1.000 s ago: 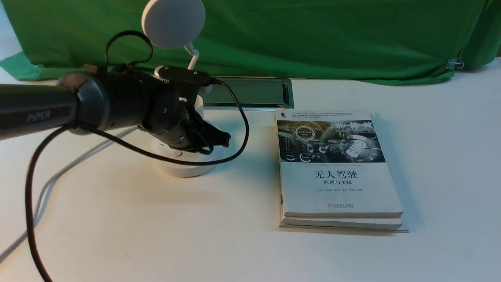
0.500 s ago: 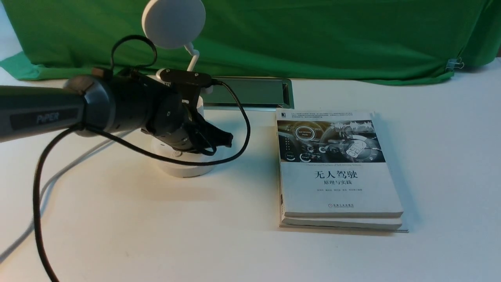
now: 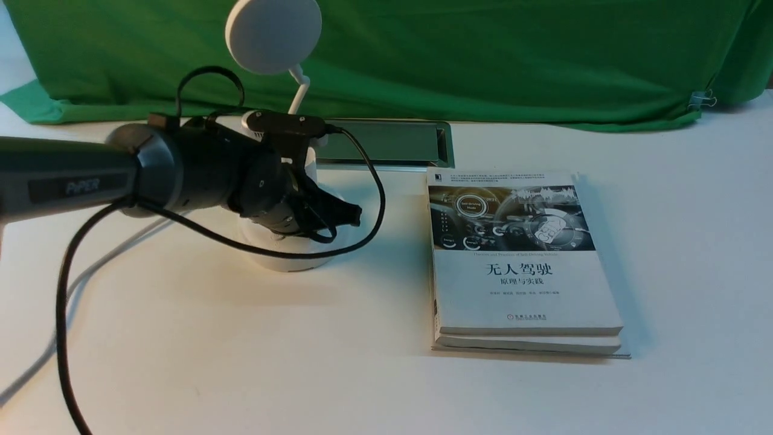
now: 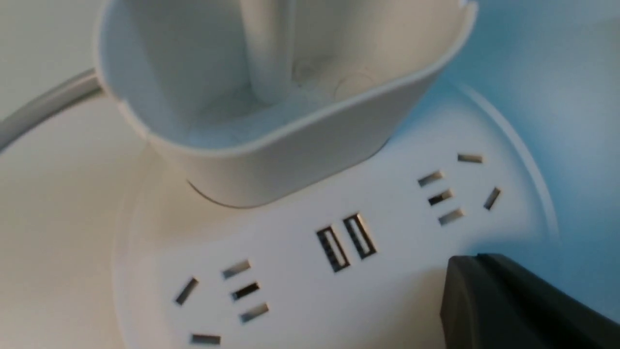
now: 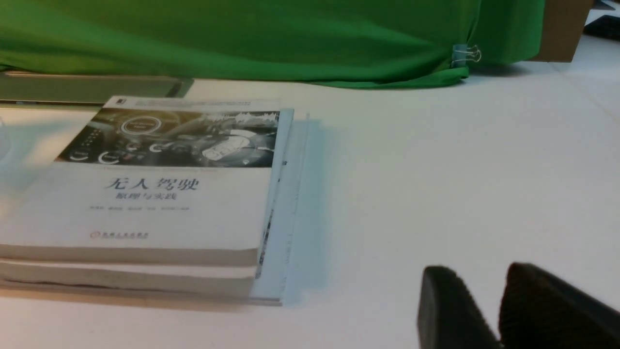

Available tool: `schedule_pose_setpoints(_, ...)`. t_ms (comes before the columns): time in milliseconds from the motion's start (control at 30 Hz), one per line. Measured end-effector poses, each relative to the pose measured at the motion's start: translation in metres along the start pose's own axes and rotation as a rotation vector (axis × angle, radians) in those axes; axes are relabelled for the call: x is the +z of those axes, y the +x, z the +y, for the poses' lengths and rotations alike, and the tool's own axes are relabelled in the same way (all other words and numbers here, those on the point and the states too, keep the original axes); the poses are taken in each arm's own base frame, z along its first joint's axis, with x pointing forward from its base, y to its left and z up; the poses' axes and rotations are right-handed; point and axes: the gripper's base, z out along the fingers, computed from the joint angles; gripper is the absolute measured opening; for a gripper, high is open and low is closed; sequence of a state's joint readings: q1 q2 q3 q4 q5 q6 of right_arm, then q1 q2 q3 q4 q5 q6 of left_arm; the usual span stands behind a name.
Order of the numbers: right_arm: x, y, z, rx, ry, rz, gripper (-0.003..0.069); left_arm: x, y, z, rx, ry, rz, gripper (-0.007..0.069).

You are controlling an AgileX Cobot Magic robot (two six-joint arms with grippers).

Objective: Turn on the desk lamp on the white desktop with your hand.

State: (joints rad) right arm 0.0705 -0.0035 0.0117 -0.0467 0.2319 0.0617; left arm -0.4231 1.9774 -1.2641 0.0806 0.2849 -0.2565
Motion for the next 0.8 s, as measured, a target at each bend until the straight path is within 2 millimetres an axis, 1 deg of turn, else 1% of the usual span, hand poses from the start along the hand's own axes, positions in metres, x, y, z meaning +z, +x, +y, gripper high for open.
schedule_pose_setpoints(67, 0.0, 0.0, 0.0, 0.0, 0.0, 0.0, 0.0238, -0.003, -0.001, 0.0, -0.004, 0.003, -0.01, 0.0)
schedule_pose_setpoints(100, 0.0, 0.0, 0.0, 0.0, 0.0, 0.0, 0.0238, -0.011, -0.001, -0.001, -0.015, 0.003, 0.002, 0.0)
schedule_pose_setpoints(133, 0.0, 0.0, 0.0, 0.0, 0.0, 0.0, 0.0238, -0.012, -0.001, -0.001, -0.014, 0.004, 0.001, 0.0)
schedule_pose_setpoints(233, 0.0, 0.0, 0.0, 0.0, 0.0, 0.001, 0.0238, -0.036, -0.003, -0.005, -0.043, 0.015, 0.018, 0.0)
schedule_pose_setpoints(300, 0.0, 0.0, 0.0, 0.0, 0.0, 0.001, 0.0238, -0.059, -0.006, -0.007, -0.06, 0.034, 0.031, 0.0)
schedule_pose_setpoints(400, 0.0, 0.0, 0.0, 0.0, 0.0, 0.001, 0.0238, -0.087, 0.004, -0.012, -0.052, 0.079, 0.053, 0.0)
schedule_pose_setpoints(467, 0.0, 0.0, 0.0, 0.0, 0.0, 0.001, 0.0238, -0.102, 0.02, -0.018, -0.05, 0.127, 0.068, 0.0)
schedule_pose_setpoints(567, 0.0, 0.0, 0.0, 0.0, 0.0, 0.001, 0.0238, -0.136, 0.047, -0.033, -0.002, 0.22, 0.041, 0.0)
schedule_pose_setpoints(633, 0.0, 0.0, 0.0, 0.0, 0.0, 0.001, 0.0238, -0.169, 0.054, -0.041, 0.021, 0.286, -0.057, 0.0)
schedule_pose_setpoints(667, 0.0, 0.0, 0.0, 0.0, 0.0, 0.001, 0.0238, -0.191, 0.059, -0.045, 0.048, 0.323, -0.141, 0.0)
schedule_pose_setpoints(700, 0.0, 0.0, 0.0, 0.0, 0.0, 0.001, 0.0238, -0.195, 0.06, -0.045, 0.049, 0.33, -0.157, 0.0)
schedule_pose_setpoints(733, 0.0, 0.0, 0.0, 0.0, 0.0, 0.001, 0.0238, -0.224, 0.065, -0.046, 0.081, 0.366, -0.287, 0.0)
schedule_pose_setpoints(767, 0.0, 0.0, 0.0, 0.0, 0.0, 0.001, 0.0238, -0.244, 0.069, -0.044, 0.108, 0.384, -0.385, 0.0)
schedule_pose_setpoints(800, 0.0, 0.0, 0.0, 0.0, 0.0, 0.001, 0.0238, -0.244, 0.071, -0.044, 0.115, 0.384, -0.381, 0.0)
